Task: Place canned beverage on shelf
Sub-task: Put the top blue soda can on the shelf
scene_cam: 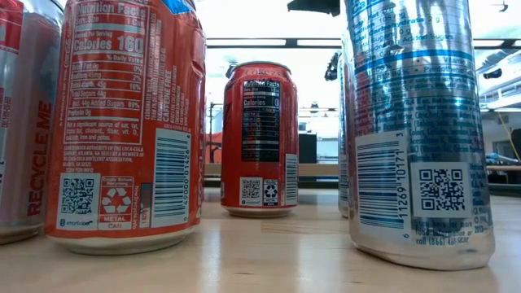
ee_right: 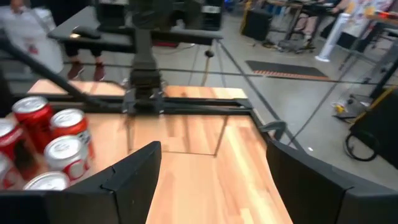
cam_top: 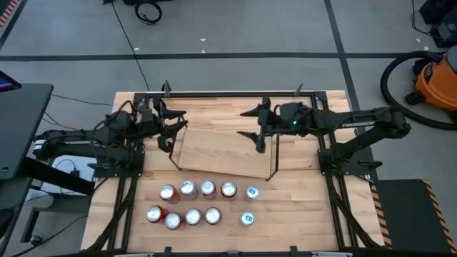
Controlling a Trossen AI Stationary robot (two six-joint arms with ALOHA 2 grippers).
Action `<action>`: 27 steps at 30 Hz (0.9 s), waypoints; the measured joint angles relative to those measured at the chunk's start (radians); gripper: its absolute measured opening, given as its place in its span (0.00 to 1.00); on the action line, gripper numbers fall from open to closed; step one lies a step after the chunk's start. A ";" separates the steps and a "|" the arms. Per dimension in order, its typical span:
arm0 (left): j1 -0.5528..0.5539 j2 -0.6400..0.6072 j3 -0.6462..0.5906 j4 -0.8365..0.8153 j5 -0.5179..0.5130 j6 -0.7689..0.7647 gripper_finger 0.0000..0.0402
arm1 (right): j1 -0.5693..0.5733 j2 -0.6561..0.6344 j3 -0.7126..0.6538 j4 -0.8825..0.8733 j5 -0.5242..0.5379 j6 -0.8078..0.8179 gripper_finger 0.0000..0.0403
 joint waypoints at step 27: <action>-0.286 0.023 0.000 -0.004 -0.217 -0.089 0.43 | 0.304 0.285 0.323 -0.320 0.162 0.103 0.82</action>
